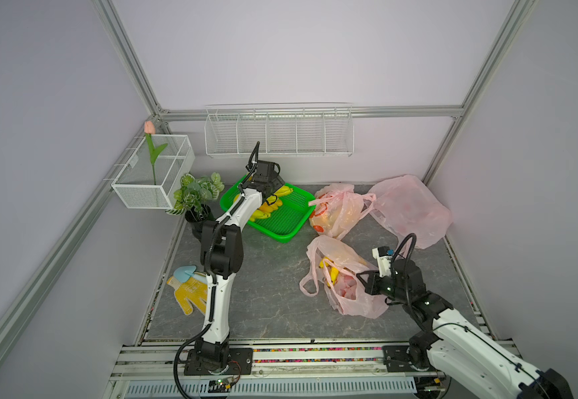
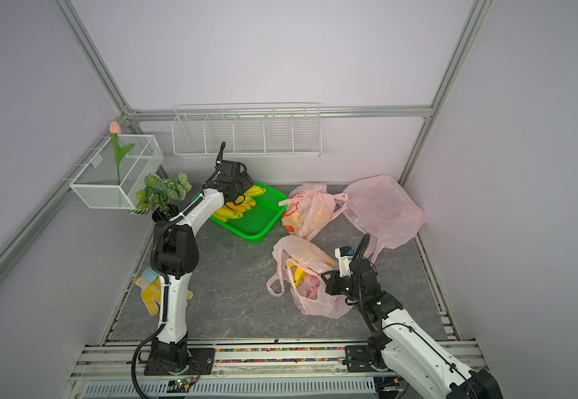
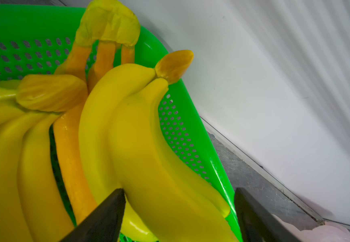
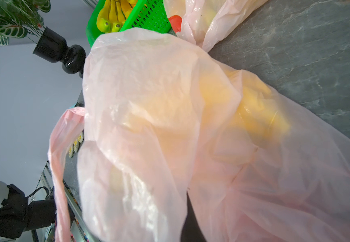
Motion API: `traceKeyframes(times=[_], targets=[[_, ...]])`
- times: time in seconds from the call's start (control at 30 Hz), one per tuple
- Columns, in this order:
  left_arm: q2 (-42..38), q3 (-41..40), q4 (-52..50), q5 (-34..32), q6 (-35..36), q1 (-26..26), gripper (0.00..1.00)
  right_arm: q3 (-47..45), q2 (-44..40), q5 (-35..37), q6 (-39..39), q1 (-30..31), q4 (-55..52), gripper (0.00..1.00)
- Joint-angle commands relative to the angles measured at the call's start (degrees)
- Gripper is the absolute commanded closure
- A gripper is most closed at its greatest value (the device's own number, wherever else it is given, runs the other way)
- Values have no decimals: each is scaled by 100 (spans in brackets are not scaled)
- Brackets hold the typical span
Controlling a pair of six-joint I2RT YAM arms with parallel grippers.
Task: Place the banana into a plastic bag & tie a knot
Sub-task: Pick up the banana from the basket.
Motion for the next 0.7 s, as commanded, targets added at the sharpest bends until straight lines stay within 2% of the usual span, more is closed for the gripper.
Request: traceKeyframes(times=[0.0,0.2,0.3,0.67], targets=[[170,305,-497,-179,-286,15,23,-137,26,-94,93,-27,143,93],[166,412,-944,-296,-253,14,32,-110,41,-66,106,-31,147,93],[103,385,-1089,-287,-229,17,41,-108,63,-64,140,-26,164,93],[-542,-754,-225,-234,-425,21,67,12,-170,4,99,-38,-130,93]])
